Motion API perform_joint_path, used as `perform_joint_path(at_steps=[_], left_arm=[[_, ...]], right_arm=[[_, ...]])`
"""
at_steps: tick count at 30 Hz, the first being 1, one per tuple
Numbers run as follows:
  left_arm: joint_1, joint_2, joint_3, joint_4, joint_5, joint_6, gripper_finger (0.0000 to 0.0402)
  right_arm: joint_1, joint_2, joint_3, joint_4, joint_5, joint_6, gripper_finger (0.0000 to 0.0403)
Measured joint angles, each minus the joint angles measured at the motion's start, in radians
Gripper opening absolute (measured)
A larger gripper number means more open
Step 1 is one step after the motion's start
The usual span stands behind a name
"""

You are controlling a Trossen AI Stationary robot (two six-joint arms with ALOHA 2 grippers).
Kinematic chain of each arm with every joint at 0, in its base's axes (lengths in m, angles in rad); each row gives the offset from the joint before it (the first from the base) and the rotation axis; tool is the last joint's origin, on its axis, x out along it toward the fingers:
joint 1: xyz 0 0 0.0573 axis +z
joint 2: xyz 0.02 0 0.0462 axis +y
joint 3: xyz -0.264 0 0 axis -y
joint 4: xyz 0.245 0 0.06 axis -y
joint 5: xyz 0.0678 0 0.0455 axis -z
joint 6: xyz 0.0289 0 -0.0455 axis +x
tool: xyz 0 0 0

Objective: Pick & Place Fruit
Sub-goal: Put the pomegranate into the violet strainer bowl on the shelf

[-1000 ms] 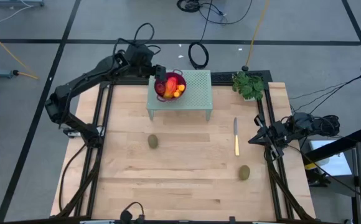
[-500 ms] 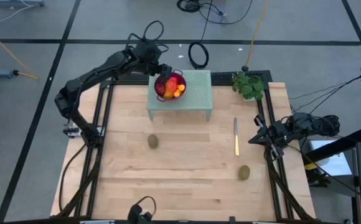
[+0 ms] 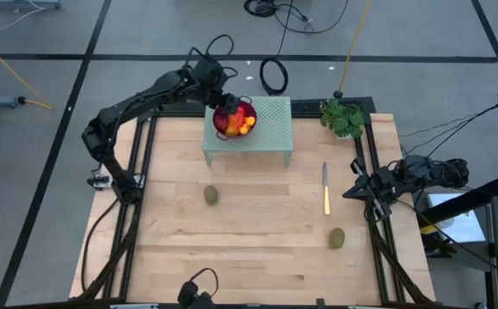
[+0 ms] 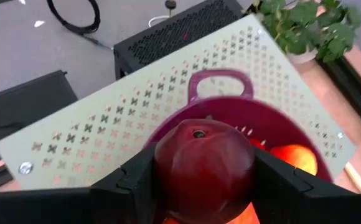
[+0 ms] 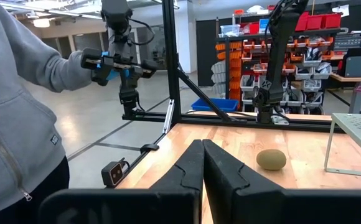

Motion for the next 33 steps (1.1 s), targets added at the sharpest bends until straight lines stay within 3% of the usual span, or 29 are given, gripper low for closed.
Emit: perform_joint_path(at_steps=[33], left_arm=[[-0.005, -0.001, 0.0, -0.039, 0.013, 0.023, 0.021]], right_arm=[[0.0, 0.0, 0.0, 0.0, -0.001, 0.0, 0.0]])
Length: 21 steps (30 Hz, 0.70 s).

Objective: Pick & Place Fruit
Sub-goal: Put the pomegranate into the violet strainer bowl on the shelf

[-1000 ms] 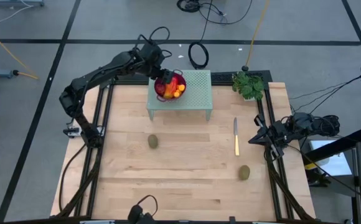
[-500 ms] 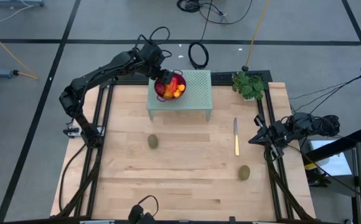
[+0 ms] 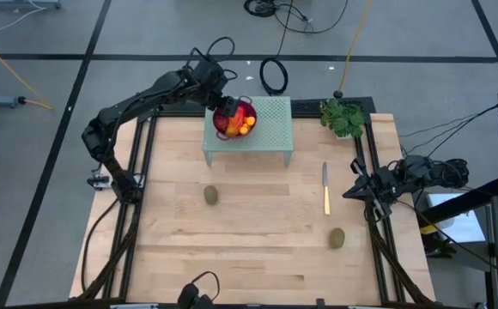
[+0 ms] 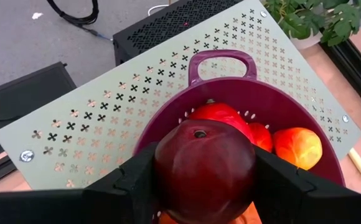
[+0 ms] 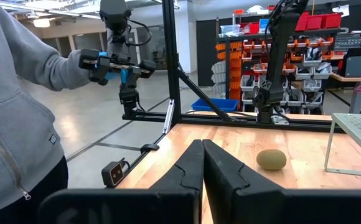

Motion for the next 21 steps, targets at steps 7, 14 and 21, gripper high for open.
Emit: perform_joint_path(at_steps=[7, 14, 21], left_arm=[[-0.001, 0.0, 0.0, 0.0, 0.023, 0.003, 0.0218], [-0.001, 0.0, 0.0, 0.001, 0.038, 0.017, 0.0272], [0.003, -0.03, 0.0, 0.009, 0.041, 0.01, 0.0302]], right_arm=[[0.0, 0.0, 0.0, 0.0, 0.0, 0.0, 0.0], [0.0, 0.0, 0.0, 0.0, 0.0, 0.0, 0.0], [0.0, 0.0, 0.0, 0.0, 0.0, 0.0, 0.0]])
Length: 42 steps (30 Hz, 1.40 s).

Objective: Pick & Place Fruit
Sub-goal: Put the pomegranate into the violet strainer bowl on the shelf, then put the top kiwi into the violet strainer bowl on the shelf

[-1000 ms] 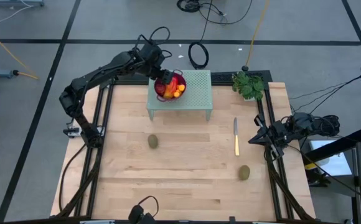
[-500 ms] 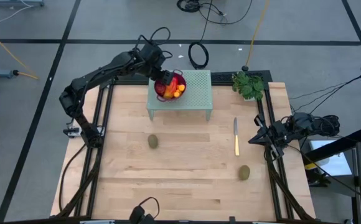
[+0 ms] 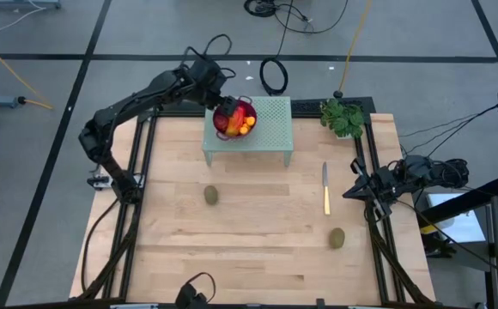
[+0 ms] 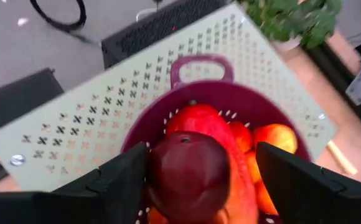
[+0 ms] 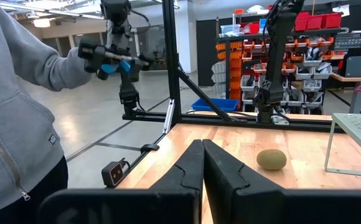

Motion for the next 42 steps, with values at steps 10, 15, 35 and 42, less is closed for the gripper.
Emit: perform_joint_path(at_steps=[10, 15, 35, 42], left_arm=[[-0.019, -0.194, 0.0, 0.0, -0.025, -0.02, 0.0279], [-0.105, -0.301, 0.0, -0.003, -0.039, -0.072, 0.0259], [-0.703, -0.327, 0.0, -0.23, -0.346, -0.67, 0.0148], [-0.825, -0.212, 0.0, -0.317, -0.442, -0.861, 0.012]], right_arm=[[0.0, 0.0, 0.0, 0.0, 0.0, 0.0, 0.0], [0.0, 0.0, 0.0, 0.0, 0.0, 0.0, 0.0], [0.0, 0.0, -0.001, 0.0, -0.005, 0.0, 0.0], [0.0, 0.0, -0.001, 0.0, -0.005, 0.0, 0.0]])
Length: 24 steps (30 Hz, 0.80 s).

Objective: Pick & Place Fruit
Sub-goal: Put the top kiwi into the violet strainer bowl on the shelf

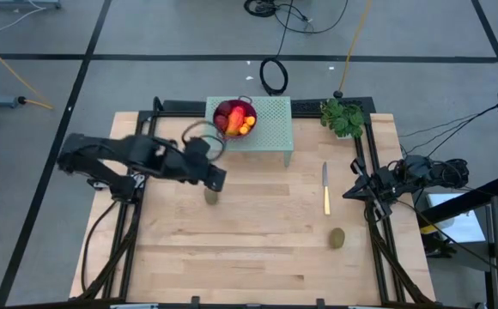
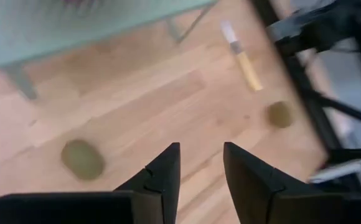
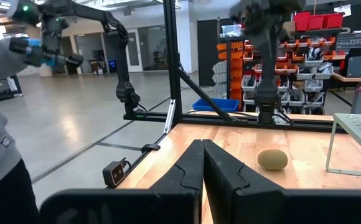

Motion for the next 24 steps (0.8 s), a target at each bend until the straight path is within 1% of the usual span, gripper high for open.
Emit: perform_joint_path(at_steps=[5, 8, 11, 16, 24], left_arm=[[-0.024, 0.098, 0.0, -0.107, 0.001, -0.111, 0.0126], [-0.023, 0.144, 0.0, -0.161, 0.035, -0.166, 0.0143], [-0.023, 0.185, 0.0, -0.172, 0.072, -0.198, 0.0165], [-0.022, 0.236, 0.0, -0.158, 0.105, -0.202, 0.0202], [-0.02, 0.257, 0.0, -0.158, 0.105, -0.196, 0.0249]], right_arm=[[0.0, 0.0, 0.0, 0.0, -0.003, 0.0, 0.0], [0.0, 0.0, 0.0, 0.0, -0.003, 0.0, 0.0], [0.0, 0.0, 0.0, 0.0, -0.003, 0.0, 0.0], [0.0, 0.0, 0.0, 0.0, -0.003, 0.0, 0.0], [0.0, 0.0, 0.0, 0.0, -0.003, 0.0, 0.0]])
